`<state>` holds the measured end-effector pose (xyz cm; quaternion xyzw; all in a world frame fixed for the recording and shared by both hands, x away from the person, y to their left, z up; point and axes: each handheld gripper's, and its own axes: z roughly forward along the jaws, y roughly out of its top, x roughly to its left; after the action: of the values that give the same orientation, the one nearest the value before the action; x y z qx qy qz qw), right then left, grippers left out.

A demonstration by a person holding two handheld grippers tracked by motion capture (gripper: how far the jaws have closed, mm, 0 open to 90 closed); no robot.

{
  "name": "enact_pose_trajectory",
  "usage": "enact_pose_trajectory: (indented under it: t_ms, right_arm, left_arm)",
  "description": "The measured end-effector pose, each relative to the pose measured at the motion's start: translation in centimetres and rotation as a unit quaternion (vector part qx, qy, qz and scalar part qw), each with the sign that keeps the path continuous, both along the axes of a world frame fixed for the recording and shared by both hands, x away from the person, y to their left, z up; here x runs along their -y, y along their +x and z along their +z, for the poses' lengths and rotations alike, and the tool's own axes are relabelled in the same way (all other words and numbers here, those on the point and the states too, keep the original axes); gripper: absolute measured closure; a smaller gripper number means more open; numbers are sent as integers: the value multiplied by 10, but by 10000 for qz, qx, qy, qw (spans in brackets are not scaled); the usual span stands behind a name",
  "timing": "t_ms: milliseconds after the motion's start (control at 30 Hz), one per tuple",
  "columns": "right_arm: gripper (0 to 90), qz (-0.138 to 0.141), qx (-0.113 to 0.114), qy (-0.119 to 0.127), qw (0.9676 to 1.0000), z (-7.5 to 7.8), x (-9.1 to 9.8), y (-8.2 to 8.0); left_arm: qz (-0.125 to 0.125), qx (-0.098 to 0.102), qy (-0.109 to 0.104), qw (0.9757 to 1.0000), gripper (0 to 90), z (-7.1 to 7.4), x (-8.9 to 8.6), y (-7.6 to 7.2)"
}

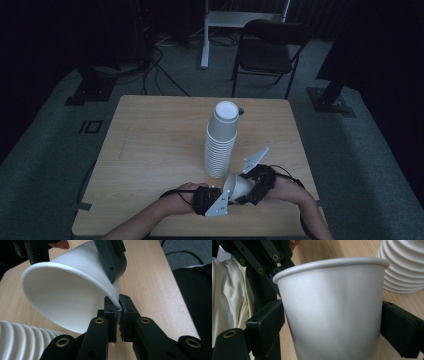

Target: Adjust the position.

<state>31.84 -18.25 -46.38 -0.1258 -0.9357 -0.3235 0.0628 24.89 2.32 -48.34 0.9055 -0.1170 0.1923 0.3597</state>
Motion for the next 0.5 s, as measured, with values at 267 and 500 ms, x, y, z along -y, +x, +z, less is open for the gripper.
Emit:
enact_pose_trajectory:
  t_ms: [267,500]
  right_arm:
    - [156,127,170,-19,9998,2,0,-5]
    - [189,-83,127,267,9995,2,10,-3]
  left_arm:
    - [-74,-124,-59,9999,847,2,-2,1]
    - [111,-207,-175,9996,815,3,-5,6]
